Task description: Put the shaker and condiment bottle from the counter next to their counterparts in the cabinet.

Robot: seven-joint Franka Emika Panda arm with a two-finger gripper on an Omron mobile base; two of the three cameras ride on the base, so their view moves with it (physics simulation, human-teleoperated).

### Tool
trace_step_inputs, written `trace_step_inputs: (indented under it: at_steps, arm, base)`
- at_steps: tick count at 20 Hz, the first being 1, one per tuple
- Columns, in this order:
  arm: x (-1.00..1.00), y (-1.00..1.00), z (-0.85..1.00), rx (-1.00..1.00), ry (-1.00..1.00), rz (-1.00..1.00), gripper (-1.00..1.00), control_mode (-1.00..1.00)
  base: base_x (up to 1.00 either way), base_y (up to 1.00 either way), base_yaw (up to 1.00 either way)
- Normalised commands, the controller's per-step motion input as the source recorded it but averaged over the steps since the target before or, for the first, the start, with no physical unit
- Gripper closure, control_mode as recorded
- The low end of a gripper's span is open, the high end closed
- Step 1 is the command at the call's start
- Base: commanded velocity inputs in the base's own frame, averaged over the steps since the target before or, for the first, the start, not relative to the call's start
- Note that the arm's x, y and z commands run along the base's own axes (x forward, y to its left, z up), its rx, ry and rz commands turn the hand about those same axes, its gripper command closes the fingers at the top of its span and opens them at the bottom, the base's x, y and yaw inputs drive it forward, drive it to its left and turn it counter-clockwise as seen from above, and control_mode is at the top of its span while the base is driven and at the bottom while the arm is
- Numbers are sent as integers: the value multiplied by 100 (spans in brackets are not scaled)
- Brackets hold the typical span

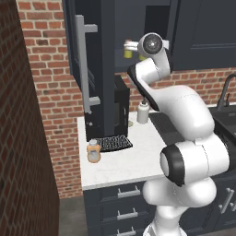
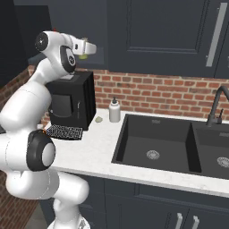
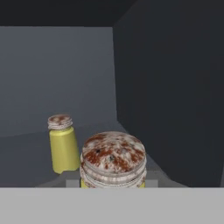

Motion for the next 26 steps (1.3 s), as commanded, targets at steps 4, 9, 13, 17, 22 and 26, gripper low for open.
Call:
trace_step_inputs:
  at_steps: [4, 9, 13, 17, 22, 26]
  arm:
    - [1, 0, 0, 0, 0, 0, 100, -100]
    - [13, 0, 0, 0, 0, 0, 100, -100]
    - [13, 0, 0, 0, 0, 0, 100, -100]
    - [2, 0, -4, 0, 3, 0, 100, -100]
    - [0, 0, -8, 0, 8, 0, 100, -100]
    - [1, 0, -1, 0, 6, 0, 100, -100]
  base:
    - [0, 0, 0]
    - [0, 0, 0]
    - [0, 0, 0]
    - [0, 0, 0]
    - [0, 0, 0]
    - [0, 0, 0]
